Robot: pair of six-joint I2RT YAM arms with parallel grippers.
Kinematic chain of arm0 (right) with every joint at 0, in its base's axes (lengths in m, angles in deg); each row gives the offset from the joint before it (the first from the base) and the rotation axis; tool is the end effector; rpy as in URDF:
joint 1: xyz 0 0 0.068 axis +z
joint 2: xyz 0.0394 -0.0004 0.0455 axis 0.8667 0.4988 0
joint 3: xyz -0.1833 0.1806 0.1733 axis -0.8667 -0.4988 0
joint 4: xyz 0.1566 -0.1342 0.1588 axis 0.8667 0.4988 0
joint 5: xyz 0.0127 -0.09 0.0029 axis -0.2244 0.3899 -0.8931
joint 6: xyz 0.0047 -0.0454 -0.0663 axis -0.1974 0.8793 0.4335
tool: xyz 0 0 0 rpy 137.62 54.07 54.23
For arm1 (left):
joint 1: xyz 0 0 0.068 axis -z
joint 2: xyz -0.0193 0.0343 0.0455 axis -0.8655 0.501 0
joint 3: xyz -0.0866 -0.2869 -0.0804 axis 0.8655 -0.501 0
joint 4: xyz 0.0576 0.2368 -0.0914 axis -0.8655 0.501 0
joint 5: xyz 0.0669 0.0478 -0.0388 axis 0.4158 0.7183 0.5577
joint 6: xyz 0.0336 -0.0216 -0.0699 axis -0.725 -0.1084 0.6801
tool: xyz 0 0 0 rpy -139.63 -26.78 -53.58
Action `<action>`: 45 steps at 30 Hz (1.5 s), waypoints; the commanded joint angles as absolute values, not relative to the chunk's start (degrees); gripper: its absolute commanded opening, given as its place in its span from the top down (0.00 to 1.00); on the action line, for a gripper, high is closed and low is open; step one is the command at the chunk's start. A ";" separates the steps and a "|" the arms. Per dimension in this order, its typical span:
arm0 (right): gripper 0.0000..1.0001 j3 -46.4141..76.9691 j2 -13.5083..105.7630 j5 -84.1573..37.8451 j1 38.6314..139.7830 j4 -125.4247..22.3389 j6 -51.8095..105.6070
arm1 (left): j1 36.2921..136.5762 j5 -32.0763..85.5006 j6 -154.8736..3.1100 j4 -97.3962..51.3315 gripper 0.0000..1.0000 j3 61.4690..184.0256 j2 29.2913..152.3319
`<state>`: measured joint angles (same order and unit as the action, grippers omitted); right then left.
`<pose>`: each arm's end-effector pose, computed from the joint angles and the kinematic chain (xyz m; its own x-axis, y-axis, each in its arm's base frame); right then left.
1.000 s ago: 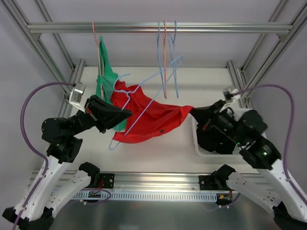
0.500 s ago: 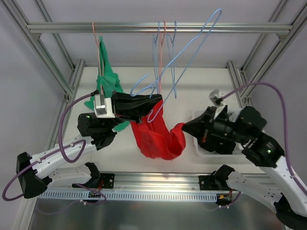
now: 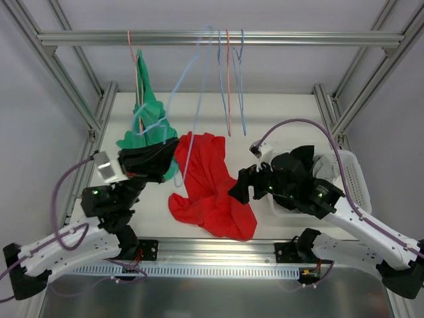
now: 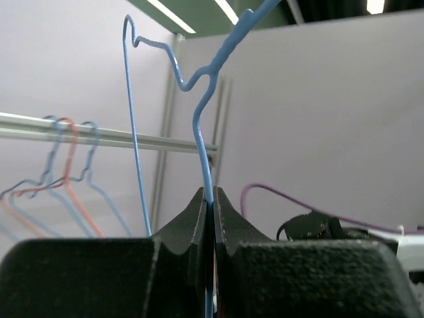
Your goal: Remove the tank top from the hanger
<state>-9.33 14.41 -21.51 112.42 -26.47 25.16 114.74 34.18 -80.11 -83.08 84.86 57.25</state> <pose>0.1137 0.1595 0.3519 -0.3715 -0.2393 -0.8971 -0.7992 0.5742 0.1778 0.0725 -0.1047 0.4597 0.3608 -0.7334 -0.5761 0.8750 0.4799 -0.0630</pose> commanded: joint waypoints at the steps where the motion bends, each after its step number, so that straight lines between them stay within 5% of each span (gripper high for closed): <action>1: 0.12 -9.82 13.57 -17.55 112.82 -29.81 25.36 | 115.22 49.51 -75.52 -68.98 1.00 82.14 43.49; 2: 0.01 -9.99 12.78 -16.41 112.90 -29.81 25.54 | 115.22 51.83 -73.51 -66.83 1.00 80.83 41.18; 6: 0.01 -10.87 8.03 -9.72 112.81 -29.55 25.63 | 115.22 62.03 -70.94 -55.59 1.00 81.32 37.20; 10: 0.01 -9.56 6.71 -9.01 112.82 -27.80 25.37 | 115.13 70.63 -66.48 -25.35 1.00 105.32 54.51; 14: 0.01 -9.03 5.74 -9.10 112.90 -27.00 25.19 | 115.13 70.05 -64.52 -14.44 1.00 116.56 67.74; 23: 0.01 -9.20 1.00 -8.05 112.90 -24.63 25.80 | 106.61 55.64 -63.64 -11.00 1.00 135.64 86.22; 30: 0.00 -9.73 -0.06 -7.69 112.82 -23.84 27.03 | 105.03 55.54 -66.19 -11.08 1.00 147.77 94.76; 45: 0.01 -11.92 4.59 -11.11 112.90 -26.82 26.60 | 95.88 47.46 -58.72 -11.00 1.00 154.03 107.51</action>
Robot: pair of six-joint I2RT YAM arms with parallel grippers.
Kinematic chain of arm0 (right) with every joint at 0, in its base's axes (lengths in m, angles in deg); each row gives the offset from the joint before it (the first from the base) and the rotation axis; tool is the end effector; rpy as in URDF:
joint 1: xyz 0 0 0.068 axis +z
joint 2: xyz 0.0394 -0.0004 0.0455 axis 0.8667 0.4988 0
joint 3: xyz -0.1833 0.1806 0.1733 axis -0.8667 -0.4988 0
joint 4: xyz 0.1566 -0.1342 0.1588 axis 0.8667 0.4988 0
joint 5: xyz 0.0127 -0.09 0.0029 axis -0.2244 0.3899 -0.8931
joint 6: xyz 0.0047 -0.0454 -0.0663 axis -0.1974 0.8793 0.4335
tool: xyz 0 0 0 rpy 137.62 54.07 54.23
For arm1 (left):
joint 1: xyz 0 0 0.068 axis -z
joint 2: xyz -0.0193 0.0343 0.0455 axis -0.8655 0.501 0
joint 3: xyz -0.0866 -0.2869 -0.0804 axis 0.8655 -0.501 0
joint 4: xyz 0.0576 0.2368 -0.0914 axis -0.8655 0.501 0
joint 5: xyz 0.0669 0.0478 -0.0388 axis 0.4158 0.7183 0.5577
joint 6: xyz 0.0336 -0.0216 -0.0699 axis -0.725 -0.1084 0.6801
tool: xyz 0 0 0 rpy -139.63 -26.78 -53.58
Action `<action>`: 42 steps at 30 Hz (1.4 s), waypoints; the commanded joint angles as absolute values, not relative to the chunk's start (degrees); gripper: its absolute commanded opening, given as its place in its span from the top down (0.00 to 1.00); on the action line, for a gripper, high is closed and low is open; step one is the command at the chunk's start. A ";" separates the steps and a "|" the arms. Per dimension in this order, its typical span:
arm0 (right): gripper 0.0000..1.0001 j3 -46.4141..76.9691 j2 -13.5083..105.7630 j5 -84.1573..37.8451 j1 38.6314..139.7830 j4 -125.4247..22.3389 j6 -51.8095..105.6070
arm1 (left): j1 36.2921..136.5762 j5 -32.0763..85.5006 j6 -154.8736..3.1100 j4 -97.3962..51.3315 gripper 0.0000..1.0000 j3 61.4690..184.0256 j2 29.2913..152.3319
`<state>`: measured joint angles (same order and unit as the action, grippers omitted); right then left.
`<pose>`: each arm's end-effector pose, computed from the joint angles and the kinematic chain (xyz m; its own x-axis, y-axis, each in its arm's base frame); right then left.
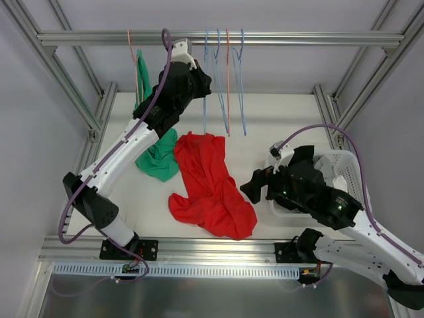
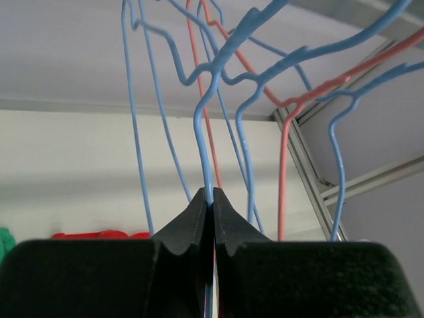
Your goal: Remove the tank top from the hanger
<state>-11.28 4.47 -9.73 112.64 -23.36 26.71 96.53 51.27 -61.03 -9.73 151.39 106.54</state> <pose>0.0978 0.1164 0.3588 -0.2869 -0.1752 -0.9418 -0.7022 0.7072 0.0824 0.3302 -0.2210 0.5123 -0.1735 -0.4032 -0.8985 0.3012 0.8469 -0.4382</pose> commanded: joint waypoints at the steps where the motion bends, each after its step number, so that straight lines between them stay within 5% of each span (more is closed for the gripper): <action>1: 0.00 -12.36 5.38 -11.47 112.82 -27.17 26.51 | 95.88 47.02 -58.29 -11.08 1.00 153.16 107.17; 5: 0.01 -14.12 9.68 -14.89 112.82 -30.42 28.26 | 95.88 49.65 -54.69 -11.17 1.00 145.53 103.57; 6: 0.00 -14.21 11.26 -14.81 112.90 -30.86 28.53 | 95.88 50.09 -54.24 -11.26 0.93 144.28 102.52; 7: 0.01 -13.95 13.10 -14.90 112.90 -31.13 29.14 | 95.88 50.53 -53.98 -11.17 0.75 143.05 100.42; 9: 0.01 -13.25 18.99 -14.90 113.60 -31.40 29.84 | 95.88 51.23 -54.41 -11.35 0.64 140.33 98.21; 10: 0.00 -12.20 21.10 -13.94 114.13 -31.31 30.80 | 95.88 51.49 -54.85 -11.26 0.49 139.27 95.50; 12: 0.00 -11.41 27.08 -10.44 115.97 -32.18 31.69 | 95.88 53.42 -55.47 -11.17 0.34 135.32 91.98; 13: 0.00 -10.79 29.01 -10.16 116.41 -32.88 32.30 | 95.88 53.87 -56.08 -11.17 0.02 133.83 87.87; 21: 0.01 -4.47 48.35 -12.64 116.77 -38.61 44.34 | 95.88 55.71 -60.65 -4.94 0.01 114.75 60.63; 30: 0.00 -2.52 66.20 -6.39 118.96 -38.33 38.82 | 95.88 58.36 -66.98 15.09 0.01 113.68 44.08; 33: 0.28 -6.82 65.16 -5.84 119.32 -44.47 35.92 | 95.88 55.90 -69.96 18.35 0.01 112.64 40.56; 34: 0.66 -9.96 63.94 -5.50 119.49 -46.41 35.39 | 95.88 55.28 -71.97 18.45 0.01 111.58 39.41; 36: 0.96 -13.49 57.82 -4.10 119.49 -51.78 33.98 | 95.88 53.53 -73.92 18.27 0.01 107.98 36.17; 42: 1.00 -15.28 32.26 -2.52 119.49 -46.10 33.89 | 95.88 57.20 -74.10 17.30 0.01 98.84 28.69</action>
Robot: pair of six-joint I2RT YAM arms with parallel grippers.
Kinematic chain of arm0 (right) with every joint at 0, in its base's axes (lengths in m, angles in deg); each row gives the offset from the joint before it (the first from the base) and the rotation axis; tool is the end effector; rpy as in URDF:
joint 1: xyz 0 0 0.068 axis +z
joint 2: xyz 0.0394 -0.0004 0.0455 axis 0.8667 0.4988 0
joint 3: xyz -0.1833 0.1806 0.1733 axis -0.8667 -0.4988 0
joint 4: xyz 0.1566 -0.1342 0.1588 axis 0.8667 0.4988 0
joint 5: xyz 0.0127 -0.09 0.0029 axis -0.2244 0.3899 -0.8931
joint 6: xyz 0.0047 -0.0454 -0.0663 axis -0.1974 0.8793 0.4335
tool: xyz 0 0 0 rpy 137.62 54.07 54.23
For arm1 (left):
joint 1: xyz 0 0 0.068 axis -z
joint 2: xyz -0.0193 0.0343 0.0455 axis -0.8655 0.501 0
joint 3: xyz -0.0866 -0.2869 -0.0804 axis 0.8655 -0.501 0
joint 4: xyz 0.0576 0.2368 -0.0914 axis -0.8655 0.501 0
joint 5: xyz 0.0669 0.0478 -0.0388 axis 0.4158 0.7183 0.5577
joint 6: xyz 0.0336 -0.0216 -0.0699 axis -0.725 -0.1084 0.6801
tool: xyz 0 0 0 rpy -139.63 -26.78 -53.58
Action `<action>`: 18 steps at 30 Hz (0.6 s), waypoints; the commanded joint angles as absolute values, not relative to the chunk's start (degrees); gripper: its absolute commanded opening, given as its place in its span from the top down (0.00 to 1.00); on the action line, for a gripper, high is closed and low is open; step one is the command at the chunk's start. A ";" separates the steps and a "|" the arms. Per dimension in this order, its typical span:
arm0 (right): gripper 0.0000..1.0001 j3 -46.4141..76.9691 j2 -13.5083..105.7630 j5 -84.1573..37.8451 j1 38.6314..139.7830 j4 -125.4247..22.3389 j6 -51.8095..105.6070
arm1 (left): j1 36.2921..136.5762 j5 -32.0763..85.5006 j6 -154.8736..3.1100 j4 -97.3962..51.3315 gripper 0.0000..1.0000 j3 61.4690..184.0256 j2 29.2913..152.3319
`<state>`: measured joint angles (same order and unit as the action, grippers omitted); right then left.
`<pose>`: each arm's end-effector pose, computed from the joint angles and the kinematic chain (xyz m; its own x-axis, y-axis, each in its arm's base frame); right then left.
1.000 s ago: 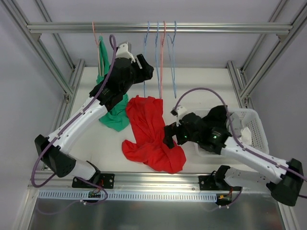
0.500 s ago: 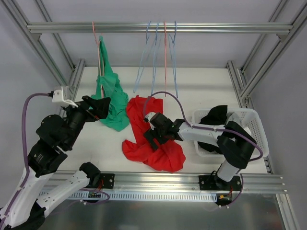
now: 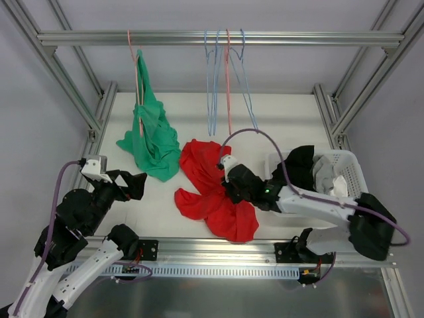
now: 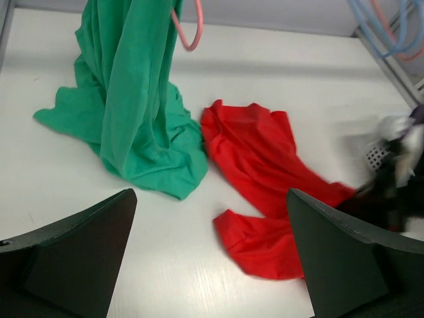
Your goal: Remove the tank top from the hanger
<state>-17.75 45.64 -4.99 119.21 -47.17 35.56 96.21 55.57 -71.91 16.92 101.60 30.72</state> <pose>0.1667 0.2544 0.2122 -0.3244 -0.6045 -0.7275 -0.7861 0.6001 -0.1481 0.0387 0.0018 0.3791 -0.1015 -0.2367 -0.9663 0.2524 0.9334 -0.2552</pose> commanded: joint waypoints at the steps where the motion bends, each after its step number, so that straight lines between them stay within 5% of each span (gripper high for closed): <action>1: 1.00 -14.14 29.24 -1.38 119.41 -40.77 33.89 | 95.88 57.21 -74.36 17.22 0.01 98.13 28.33; 10: 1.00 4.67 9.02 12.43 119.14 -13.41 34.06 | 95.88 58.61 -74.45 17.22 0.01 97.69 26.57; 18: 1.00 26.81 11.35 31.31 118.62 -0.29 42.93 | 95.88 58.97 -73.93 17.30 0.01 97.42 24.90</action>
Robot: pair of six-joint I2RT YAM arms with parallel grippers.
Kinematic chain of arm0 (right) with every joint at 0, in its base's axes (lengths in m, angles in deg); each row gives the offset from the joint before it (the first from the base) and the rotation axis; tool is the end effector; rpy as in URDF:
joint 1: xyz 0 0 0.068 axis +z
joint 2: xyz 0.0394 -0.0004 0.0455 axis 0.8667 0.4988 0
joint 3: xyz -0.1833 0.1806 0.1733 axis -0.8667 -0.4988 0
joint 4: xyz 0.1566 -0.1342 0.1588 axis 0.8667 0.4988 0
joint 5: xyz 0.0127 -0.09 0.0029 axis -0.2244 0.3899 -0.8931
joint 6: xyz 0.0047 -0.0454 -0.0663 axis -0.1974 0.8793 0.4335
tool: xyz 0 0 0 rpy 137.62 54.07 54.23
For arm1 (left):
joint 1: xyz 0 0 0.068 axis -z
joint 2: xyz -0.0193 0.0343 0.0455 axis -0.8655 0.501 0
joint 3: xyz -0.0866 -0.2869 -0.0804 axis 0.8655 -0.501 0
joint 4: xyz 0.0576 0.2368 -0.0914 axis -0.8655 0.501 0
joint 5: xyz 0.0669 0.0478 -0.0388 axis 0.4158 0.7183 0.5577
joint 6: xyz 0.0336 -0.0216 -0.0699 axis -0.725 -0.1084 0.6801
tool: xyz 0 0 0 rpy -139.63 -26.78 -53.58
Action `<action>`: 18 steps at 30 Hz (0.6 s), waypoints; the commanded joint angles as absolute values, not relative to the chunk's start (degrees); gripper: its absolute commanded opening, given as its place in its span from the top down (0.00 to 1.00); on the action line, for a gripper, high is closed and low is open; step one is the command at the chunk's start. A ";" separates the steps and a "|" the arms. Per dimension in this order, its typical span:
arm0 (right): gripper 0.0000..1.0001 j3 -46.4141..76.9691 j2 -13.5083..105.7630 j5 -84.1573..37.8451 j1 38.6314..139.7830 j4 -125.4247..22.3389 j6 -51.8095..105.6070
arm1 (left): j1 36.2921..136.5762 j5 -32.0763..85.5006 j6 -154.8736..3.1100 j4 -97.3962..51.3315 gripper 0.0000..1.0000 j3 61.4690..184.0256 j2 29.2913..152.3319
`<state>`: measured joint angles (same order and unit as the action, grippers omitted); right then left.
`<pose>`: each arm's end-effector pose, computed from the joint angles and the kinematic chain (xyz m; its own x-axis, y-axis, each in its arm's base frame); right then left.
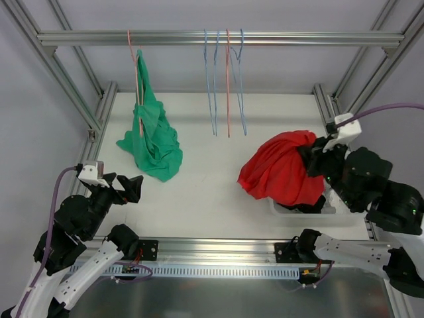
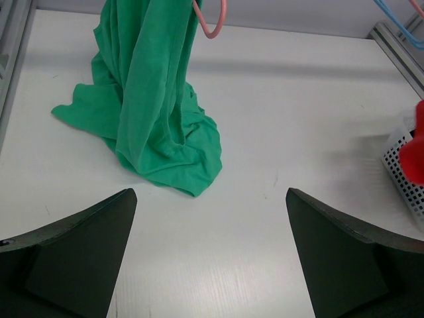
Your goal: Remove the tank top from the hanger
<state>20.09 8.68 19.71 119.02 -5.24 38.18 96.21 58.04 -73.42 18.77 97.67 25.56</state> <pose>0.0803 0.0557 0.4935 -0.0583 -0.2203 -0.9737 -0.4125 0.8935 -0.1774 0.0312 0.0108 0.3546 -0.0932 -0.2084 -0.9736 0.2125 0.9511 -0.2240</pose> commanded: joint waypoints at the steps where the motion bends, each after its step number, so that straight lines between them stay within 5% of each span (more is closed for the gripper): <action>1: 1.00 30.22 12.41 33.94 118.09 2.24 43.64 | 95.88 59.05 -73.93 17.22 0.01 97.42 24.81; 7: 1.00 29.83 12.07 39.78 107.12 4.64 42.68 | 95.88 59.58 -73.75 17.30 0.01 97.34 24.02; 18: 1.00 23.76 21.20 15.70 72.53 6.13 43.12 | 95.88 58.88 -73.84 17.22 0.01 97.42 25.16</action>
